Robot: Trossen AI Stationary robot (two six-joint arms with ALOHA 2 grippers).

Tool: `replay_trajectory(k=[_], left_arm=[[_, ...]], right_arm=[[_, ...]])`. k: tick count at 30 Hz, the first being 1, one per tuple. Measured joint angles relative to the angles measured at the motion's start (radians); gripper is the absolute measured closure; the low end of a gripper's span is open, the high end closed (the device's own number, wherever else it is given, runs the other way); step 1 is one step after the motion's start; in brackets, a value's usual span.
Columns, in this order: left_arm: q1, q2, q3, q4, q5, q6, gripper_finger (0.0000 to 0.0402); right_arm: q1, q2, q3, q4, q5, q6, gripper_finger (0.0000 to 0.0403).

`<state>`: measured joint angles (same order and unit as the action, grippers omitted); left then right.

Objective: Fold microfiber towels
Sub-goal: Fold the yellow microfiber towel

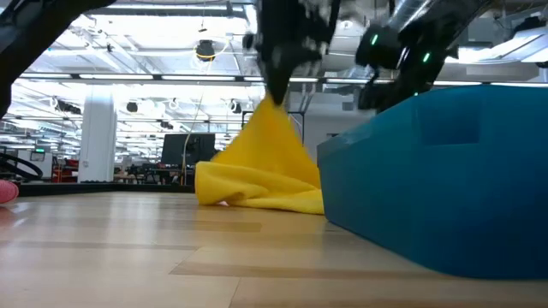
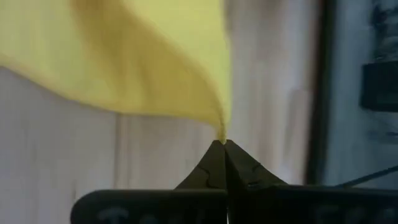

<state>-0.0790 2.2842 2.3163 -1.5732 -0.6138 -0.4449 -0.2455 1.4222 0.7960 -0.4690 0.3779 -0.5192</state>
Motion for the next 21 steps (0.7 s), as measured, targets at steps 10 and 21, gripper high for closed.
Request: replay_trajectory(k=[10, 21], left_arm=[[-0.038, -0.224, 0.031, 0.001, -0.058, -0.11, 0.0397], [-0.149, -0.378, 0.031, 0.002, -0.208, -0.169, 0.0398]], right_arm=[[0.146, -0.452, 0.011, -0.034, -0.008, 0.132, 0.0401], [0.381, -0.679, 0.11, 0.113, -0.009, 0.215, 0.0402]])
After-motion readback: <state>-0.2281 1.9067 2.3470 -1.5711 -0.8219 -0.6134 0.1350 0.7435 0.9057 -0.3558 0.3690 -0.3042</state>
